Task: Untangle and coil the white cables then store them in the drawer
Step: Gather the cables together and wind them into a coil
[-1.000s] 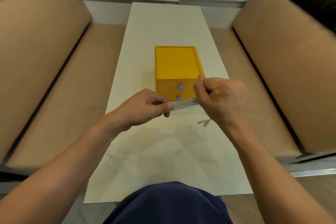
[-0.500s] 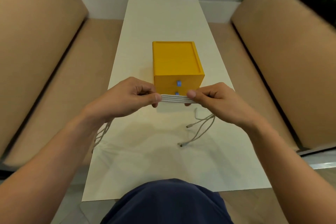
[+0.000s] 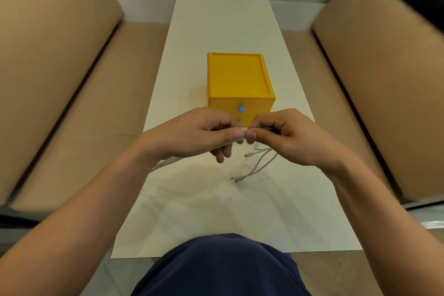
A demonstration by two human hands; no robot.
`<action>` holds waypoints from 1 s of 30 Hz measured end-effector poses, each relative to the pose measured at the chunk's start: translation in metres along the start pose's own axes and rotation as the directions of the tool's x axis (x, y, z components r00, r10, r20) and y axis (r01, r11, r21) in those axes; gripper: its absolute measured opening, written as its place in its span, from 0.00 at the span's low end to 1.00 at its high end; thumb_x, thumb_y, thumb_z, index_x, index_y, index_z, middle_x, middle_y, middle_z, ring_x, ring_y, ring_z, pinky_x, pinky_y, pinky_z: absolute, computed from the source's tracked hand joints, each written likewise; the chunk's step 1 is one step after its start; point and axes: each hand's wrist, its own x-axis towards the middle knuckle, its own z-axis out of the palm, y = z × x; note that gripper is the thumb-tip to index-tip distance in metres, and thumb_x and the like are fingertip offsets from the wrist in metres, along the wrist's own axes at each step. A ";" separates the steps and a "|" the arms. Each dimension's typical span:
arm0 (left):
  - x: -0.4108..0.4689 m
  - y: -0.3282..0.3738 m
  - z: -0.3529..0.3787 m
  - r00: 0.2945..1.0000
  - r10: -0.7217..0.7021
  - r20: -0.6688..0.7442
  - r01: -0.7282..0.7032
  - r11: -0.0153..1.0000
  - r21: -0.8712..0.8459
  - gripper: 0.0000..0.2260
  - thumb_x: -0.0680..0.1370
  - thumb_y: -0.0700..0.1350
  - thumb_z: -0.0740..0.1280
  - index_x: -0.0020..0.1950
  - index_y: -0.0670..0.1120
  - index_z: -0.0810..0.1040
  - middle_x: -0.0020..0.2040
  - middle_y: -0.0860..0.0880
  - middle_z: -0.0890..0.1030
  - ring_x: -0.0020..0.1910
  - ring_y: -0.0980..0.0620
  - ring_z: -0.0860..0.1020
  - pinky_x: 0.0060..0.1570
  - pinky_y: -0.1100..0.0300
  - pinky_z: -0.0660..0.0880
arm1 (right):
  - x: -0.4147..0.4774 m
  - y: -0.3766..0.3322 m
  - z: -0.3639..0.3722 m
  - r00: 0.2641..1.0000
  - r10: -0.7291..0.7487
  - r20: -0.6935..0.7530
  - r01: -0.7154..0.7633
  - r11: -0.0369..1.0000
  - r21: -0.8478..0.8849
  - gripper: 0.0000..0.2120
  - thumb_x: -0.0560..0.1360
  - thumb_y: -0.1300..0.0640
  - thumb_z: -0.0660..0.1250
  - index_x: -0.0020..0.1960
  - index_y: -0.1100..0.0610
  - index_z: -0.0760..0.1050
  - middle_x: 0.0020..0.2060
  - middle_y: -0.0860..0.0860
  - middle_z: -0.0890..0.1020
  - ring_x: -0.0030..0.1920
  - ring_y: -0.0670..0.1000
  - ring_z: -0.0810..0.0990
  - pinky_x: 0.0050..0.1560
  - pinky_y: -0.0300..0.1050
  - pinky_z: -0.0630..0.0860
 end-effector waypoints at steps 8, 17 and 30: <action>0.001 -0.004 0.008 0.978 -0.003 -0.210 0.001 1.000 -0.010 0.12 0.83 0.49 0.67 0.41 0.50 0.82 0.30 0.52 0.77 0.30 0.56 0.69 0.33 0.59 0.66 | -0.003 0.013 -0.003 0.996 0.069 0.061 -0.079 0.979 0.186 0.12 0.79 0.45 0.68 0.50 0.53 0.84 0.37 0.47 0.84 0.33 0.44 0.77 0.37 0.40 0.73; 0.001 -0.004 0.010 0.952 -0.059 -0.301 0.079 0.995 0.054 0.12 0.81 0.51 0.69 0.38 0.52 0.80 0.27 0.56 0.71 0.27 0.57 0.65 0.29 0.63 0.62 | 0.007 0.019 -0.007 1.000 0.025 -0.015 -0.026 0.998 -0.056 0.03 0.80 0.53 0.70 0.51 0.50 0.83 0.34 0.37 0.83 0.34 0.41 0.82 0.35 0.32 0.71; 0.008 0.007 0.017 0.893 -0.154 -0.423 0.160 0.987 -0.023 0.13 0.81 0.49 0.69 0.37 0.52 0.81 0.27 0.56 0.70 0.28 0.55 0.64 0.30 0.61 0.61 | 0.020 0.039 -0.028 0.959 0.148 -0.242 -0.136 0.989 0.064 0.33 0.82 0.36 0.58 0.29 0.57 0.79 0.20 0.47 0.72 0.24 0.48 0.70 0.30 0.43 0.66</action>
